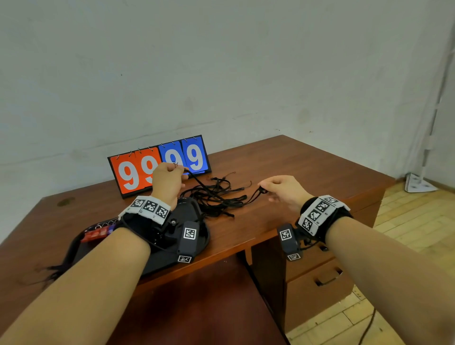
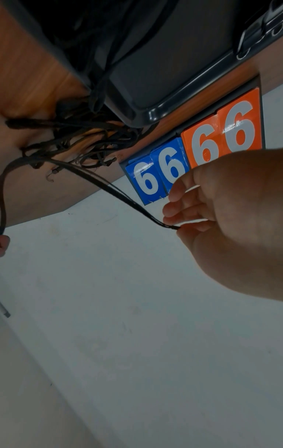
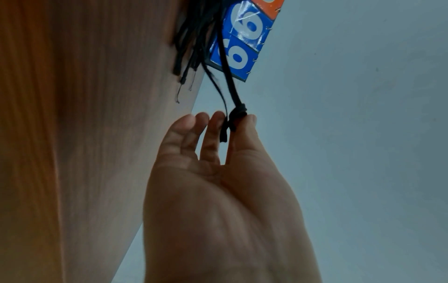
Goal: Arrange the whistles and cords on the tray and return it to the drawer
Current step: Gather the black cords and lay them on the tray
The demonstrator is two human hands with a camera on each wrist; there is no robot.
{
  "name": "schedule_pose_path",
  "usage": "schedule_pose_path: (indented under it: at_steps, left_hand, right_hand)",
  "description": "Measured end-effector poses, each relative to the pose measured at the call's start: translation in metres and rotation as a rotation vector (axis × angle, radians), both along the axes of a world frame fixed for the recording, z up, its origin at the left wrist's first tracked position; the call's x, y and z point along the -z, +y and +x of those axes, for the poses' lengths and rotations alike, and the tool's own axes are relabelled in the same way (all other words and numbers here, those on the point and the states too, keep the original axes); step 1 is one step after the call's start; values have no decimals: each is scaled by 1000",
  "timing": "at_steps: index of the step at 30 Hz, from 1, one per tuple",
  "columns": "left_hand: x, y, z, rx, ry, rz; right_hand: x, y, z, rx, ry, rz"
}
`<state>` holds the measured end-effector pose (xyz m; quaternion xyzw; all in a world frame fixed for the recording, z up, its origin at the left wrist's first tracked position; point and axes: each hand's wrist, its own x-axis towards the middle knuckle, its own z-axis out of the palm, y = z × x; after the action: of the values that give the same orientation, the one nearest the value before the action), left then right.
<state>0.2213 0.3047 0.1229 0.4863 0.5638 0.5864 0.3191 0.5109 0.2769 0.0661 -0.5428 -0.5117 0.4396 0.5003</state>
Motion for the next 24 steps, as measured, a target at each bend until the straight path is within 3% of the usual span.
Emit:
schedule_pose_path:
  at_steps: [8, 13, 24]
  left_hand:
    - [-3, -1, 1, 1, 27, 7]
    - [-3, -2, -7, -71, -17, 12]
    - [-5, -2, -26, -240, -38, 85]
  right_hand:
    - [-4, 3, 3, 171, 39, 58]
    - [2, 2, 9, 174, 278, -56]
    - [15, 7, 28, 430, 470, -250]
